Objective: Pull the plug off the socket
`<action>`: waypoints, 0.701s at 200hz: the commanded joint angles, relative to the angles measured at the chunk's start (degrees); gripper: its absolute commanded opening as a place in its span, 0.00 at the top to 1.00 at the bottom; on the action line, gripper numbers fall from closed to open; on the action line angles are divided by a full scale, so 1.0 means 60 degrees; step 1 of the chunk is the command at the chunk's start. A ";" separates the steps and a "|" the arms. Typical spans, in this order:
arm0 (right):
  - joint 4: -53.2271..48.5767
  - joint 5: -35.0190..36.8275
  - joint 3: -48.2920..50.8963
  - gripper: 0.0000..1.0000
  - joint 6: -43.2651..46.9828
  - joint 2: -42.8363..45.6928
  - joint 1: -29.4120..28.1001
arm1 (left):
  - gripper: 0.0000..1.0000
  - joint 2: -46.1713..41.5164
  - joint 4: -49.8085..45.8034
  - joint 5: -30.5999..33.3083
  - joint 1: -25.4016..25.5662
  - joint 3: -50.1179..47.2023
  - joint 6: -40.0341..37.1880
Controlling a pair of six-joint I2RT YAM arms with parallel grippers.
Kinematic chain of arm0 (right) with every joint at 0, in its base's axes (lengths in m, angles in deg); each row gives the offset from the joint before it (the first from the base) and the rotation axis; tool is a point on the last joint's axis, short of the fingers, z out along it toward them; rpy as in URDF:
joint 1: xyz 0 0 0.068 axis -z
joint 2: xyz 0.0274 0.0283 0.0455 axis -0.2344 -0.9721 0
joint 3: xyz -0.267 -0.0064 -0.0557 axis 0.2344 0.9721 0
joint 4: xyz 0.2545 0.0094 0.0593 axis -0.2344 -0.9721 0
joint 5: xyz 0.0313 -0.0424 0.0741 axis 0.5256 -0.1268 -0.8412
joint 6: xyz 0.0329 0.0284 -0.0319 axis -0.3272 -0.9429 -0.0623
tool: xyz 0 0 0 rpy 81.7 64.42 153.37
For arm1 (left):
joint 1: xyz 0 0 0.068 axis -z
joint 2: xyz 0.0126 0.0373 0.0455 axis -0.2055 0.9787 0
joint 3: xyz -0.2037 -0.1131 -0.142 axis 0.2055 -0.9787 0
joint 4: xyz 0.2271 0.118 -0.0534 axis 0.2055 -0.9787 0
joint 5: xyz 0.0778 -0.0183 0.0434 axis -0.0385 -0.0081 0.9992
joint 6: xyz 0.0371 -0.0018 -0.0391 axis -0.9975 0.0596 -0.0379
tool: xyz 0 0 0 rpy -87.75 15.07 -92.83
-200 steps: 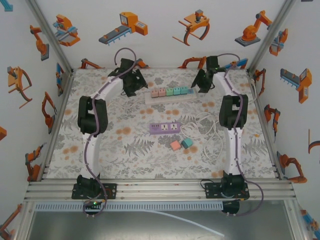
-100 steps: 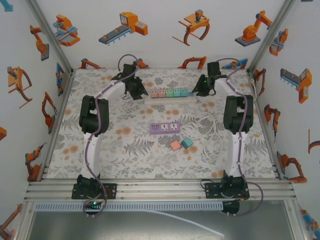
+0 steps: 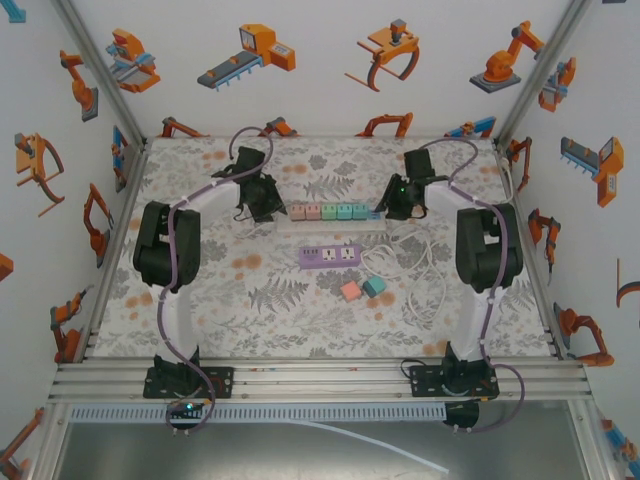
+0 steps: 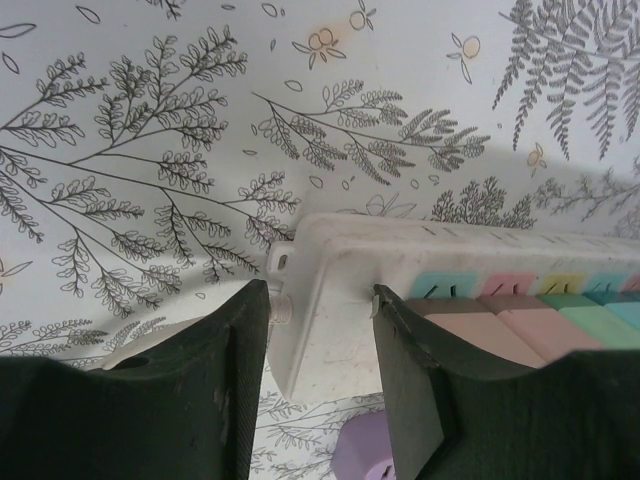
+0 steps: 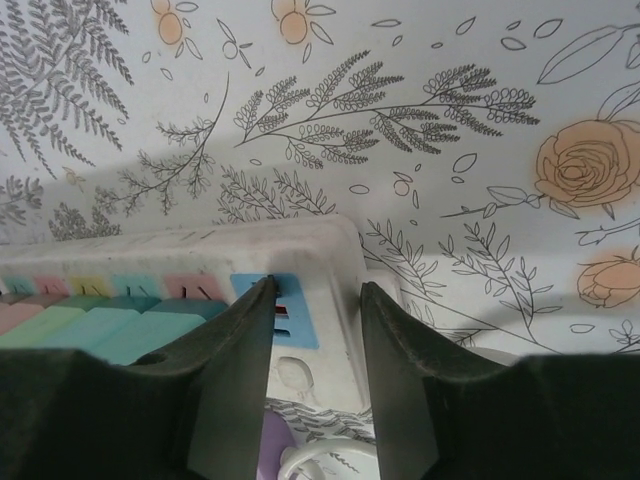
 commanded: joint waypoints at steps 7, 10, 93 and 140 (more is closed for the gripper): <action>-0.0698 0.0171 -0.0602 0.48 0.0715 0.0542 -0.0116 | 0.52 -0.0446 -0.1006 0.0327 0.0080 0.0098 -0.0557; -0.0686 0.0215 -0.0647 0.47 0.0793 0.0653 -0.0118 | 0.51 -0.0536 -0.1018 0.0370 0.0068 0.0101 -0.0565; 0.3189 -0.2631 0.1352 0.41 0.8636 0.3299 -0.0167 | 0.43 -0.2072 -0.1552 0.0172 -0.0138 -0.0097 -0.0709; 0.2465 -0.5192 0.1595 0.33 1.4837 0.3136 -0.0226 | 0.44 -0.1825 -0.1518 0.0496 0.0078 -0.0429 -0.0760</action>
